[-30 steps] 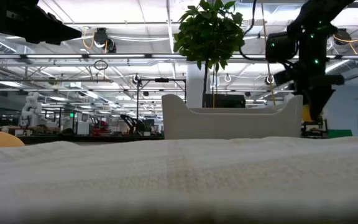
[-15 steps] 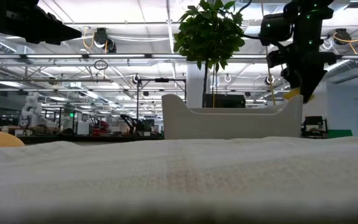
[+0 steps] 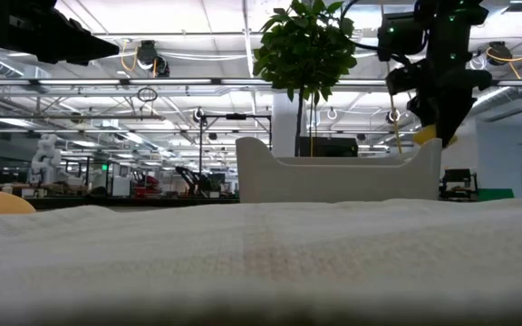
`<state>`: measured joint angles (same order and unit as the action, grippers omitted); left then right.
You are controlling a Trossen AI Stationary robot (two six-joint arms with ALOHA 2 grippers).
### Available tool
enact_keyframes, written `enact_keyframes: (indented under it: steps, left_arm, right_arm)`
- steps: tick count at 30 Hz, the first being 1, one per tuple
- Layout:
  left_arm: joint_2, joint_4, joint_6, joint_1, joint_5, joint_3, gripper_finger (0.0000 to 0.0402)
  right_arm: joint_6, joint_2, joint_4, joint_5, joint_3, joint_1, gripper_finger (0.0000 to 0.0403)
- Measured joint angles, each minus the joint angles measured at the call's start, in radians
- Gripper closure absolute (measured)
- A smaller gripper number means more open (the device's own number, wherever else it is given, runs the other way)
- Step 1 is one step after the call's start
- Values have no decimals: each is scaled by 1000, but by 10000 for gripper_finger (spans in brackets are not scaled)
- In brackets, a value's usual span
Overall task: Pick and placing Produce into tupperware
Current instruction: Put the lemon into the bin
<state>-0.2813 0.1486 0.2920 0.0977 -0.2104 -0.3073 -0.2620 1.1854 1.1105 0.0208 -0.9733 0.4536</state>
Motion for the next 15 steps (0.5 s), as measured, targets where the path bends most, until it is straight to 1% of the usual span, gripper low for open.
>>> enact_keyframes:
  steps: [9,15]
  left_arm:
    - [0,0,0,0,0,0,378]
    - [0,0,0,0,-1,0,378]
  right_arm:
    - [15,0,-63,-3,0,-80,204]
    - [26,0,-141,-53,0,-137,204]
